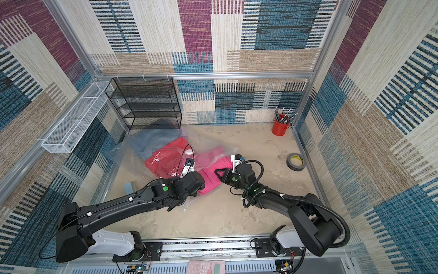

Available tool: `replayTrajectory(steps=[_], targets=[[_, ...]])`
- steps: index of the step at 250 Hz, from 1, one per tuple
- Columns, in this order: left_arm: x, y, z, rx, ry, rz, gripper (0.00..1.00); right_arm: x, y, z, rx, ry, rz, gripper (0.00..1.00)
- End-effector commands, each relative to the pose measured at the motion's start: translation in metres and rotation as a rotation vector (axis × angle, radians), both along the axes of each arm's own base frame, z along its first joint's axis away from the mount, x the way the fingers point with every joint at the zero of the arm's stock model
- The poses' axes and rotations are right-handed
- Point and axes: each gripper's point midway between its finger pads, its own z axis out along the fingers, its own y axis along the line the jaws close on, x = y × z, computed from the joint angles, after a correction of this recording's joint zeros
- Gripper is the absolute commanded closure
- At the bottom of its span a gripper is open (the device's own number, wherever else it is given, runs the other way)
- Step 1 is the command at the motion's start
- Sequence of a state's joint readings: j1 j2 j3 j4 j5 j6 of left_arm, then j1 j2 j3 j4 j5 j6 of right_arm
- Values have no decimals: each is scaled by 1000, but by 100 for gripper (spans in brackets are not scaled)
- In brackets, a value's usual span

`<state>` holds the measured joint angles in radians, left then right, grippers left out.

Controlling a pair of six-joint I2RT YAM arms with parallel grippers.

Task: Take the trousers out of the vacuum bag
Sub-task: Take out the trousers from the vacuum bag, then place the trousers at the center of the board.

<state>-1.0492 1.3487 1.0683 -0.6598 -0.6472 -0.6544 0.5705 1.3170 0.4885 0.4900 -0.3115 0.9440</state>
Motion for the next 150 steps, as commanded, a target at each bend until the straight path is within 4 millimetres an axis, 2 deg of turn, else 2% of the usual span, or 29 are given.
replayTrajectory(steps=[1,32,73,121,150], targets=[[2,-2,-1,-25,-11,9,100,-7,-11,17,-17,-66,-4,100],[3,-3,-12,-31,1,15,100,-17,-34,19,-90,-76,-37,100],[2,-1,-23,-22,18,21,100,-15,-74,-2,-170,-35,-86,100],[6,5,-32,-16,19,37,100,-17,-98,-22,-248,30,-78,100],[8,9,-41,-3,34,55,100,-17,-120,-27,-288,54,-123,100]])
